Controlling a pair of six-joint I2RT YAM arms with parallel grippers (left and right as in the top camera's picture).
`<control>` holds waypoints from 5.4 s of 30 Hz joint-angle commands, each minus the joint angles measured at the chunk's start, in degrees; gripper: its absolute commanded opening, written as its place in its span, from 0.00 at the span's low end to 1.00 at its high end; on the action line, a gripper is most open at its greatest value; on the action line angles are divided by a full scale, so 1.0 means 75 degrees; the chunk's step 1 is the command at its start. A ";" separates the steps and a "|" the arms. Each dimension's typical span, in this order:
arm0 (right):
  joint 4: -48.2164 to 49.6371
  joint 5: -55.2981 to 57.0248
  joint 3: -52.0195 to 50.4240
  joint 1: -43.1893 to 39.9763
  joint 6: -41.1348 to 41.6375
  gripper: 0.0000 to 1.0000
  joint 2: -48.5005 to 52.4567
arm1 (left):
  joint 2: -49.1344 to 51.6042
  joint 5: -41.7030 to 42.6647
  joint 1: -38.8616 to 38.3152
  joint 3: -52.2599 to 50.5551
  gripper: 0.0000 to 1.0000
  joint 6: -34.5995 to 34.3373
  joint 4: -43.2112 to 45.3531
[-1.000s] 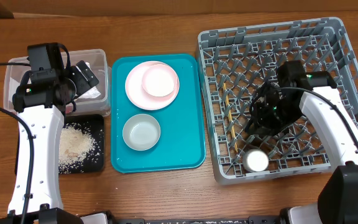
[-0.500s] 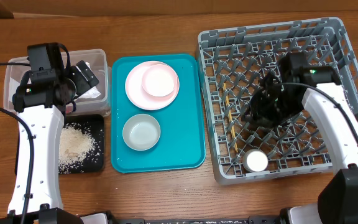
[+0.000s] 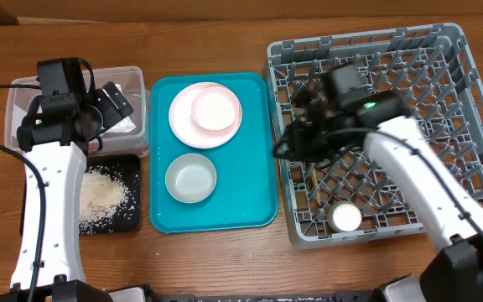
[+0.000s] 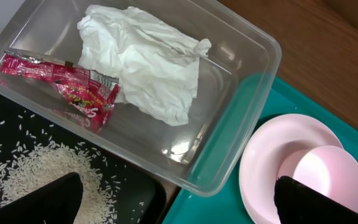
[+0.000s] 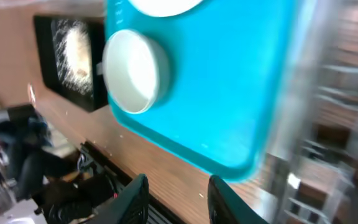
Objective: Sort waste into correct bins and load items into the dishwasher
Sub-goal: 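Move the right gripper back to the grey bowl on the teal tray, then close the right gripper on the grey bowl rim and lift it, then carry the grey bowl with the right gripper into the dish rack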
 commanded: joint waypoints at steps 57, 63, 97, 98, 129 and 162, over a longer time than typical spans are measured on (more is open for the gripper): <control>0.4459 0.4753 0.0108 0.5033 0.0102 0.49 0.2923 | -0.0020 -0.0012 -0.0006 0.0163 1.00 -0.0073 0.0012; 0.4453 0.4756 0.0111 0.5013 0.0102 0.35 0.2926 | -0.0020 -0.0012 -0.0006 0.0163 1.00 -0.0073 0.0012; 0.3824 0.5269 0.0125 0.4969 0.0108 0.04 0.2326 | -0.0020 -0.0012 -0.0006 0.0163 1.00 -0.0073 0.0012; 0.3806 0.5272 0.0125 0.4969 0.0105 0.04 0.2200 | -0.0020 -0.0012 -0.0006 0.0163 1.00 -0.0073 0.0009; -0.0140 0.0562 0.0105 0.0915 0.0154 0.04 -0.2022 | -0.0020 -0.0012 -0.0006 0.0163 1.00 -0.0073 0.0012; 0.2025 -0.3993 -0.3223 -0.4325 -0.0565 0.04 -0.1705 | -0.0020 -0.0012 -0.0006 0.0163 1.00 -0.0073 0.0012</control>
